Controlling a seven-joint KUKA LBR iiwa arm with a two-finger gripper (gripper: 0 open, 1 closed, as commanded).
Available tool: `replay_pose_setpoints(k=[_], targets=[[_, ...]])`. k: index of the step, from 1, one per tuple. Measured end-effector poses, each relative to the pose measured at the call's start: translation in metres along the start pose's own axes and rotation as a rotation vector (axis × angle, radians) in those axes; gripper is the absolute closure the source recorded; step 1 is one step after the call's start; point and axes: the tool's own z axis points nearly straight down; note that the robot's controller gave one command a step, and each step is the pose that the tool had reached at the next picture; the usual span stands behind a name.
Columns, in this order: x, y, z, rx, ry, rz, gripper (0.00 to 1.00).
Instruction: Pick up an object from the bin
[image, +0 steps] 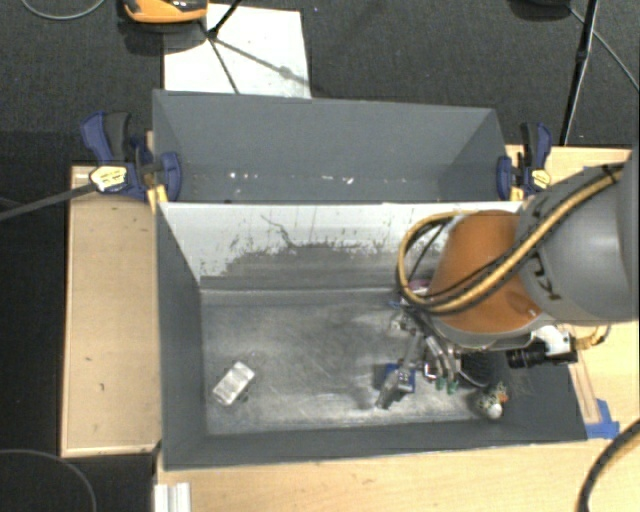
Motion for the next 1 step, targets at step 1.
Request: replay_pose_setpoints(k=[1], targets=[[-0.0083, -0.0158, -0.0071, 0.001, -0.002, 0.148, 0.00]])
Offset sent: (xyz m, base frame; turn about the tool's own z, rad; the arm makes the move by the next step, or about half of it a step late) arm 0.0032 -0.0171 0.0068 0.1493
